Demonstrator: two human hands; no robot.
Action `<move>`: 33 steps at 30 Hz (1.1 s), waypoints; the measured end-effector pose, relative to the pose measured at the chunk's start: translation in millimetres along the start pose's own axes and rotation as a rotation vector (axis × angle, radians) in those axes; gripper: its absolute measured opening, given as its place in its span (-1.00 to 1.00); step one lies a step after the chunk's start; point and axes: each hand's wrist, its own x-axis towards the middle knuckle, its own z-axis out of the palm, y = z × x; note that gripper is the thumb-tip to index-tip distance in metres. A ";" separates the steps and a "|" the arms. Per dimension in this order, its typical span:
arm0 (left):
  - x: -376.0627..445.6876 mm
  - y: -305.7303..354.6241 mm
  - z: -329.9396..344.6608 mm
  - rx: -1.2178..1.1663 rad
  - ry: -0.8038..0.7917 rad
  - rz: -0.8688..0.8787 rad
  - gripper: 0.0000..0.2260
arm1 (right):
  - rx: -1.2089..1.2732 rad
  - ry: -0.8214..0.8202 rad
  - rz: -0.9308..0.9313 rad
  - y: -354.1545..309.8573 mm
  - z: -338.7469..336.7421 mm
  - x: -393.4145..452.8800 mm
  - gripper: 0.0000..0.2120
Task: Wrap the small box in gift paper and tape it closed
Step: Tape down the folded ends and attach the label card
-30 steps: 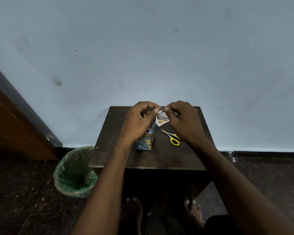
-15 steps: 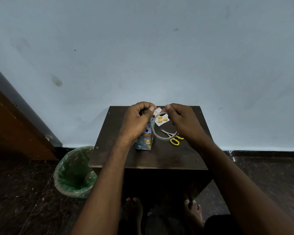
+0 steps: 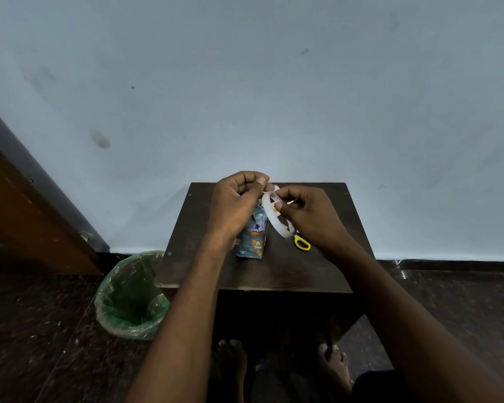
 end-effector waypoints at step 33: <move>-0.4 -3.6 -1.2 0.129 -0.104 0.052 -0.81 | -0.200 0.084 -0.043 6.8 -3.4 4.4 -0.84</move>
